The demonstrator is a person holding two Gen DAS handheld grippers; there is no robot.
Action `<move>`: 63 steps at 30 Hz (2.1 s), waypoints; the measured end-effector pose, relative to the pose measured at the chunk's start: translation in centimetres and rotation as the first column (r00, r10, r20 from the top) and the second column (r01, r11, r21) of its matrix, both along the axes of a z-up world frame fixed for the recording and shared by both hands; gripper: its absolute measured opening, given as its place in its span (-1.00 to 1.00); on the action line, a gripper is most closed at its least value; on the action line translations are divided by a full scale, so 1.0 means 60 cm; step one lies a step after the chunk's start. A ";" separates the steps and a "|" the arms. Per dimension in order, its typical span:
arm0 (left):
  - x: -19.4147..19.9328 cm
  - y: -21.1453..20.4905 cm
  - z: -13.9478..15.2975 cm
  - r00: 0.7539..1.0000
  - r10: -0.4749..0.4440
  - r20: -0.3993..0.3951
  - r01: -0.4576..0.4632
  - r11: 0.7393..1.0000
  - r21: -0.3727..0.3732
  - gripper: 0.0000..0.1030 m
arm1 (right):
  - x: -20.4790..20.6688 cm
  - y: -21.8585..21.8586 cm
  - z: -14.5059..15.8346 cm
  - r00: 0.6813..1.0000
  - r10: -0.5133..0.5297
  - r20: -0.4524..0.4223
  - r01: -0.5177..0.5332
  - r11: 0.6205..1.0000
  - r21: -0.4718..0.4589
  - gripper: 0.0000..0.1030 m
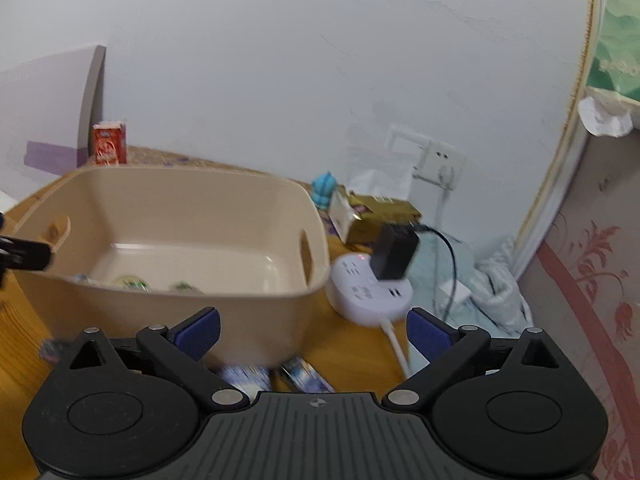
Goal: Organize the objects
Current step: 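Grasp the black printed box with the left tool while the right tool grasps the small blue-white box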
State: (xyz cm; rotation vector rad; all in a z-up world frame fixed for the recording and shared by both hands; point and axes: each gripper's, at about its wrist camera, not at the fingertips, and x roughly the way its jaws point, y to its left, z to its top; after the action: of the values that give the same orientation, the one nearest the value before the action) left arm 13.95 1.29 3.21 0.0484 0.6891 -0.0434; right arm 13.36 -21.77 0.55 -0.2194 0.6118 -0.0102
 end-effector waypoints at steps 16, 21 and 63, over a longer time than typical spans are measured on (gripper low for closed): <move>-0.007 0.022 -0.146 0.995 -0.060 -0.076 0.058 0.998 -0.031 0.72 | -0.072 -0.045 -0.075 0.992 -0.093 -0.090 0.098 0.994 0.049 0.97; 0.003 0.021 -0.171 0.994 -0.071 -0.086 0.060 0.990 -0.124 0.72 | -0.081 -0.041 -0.093 0.988 -0.091 -0.122 0.099 0.993 0.061 0.97; -0.015 -0.067 -0.171 0.981 -0.178 -0.074 0.166 0.976 -0.140 0.71 | 0.006 -0.097 -0.153 0.994 -0.039 -0.101 0.045 0.997 0.060 0.83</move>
State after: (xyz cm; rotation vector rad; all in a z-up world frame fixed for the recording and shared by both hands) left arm 13.05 -2.75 -7.05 -0.0227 0.7659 -0.2596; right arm 13.70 -27.56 -8.65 -0.1472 0.7147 -0.0208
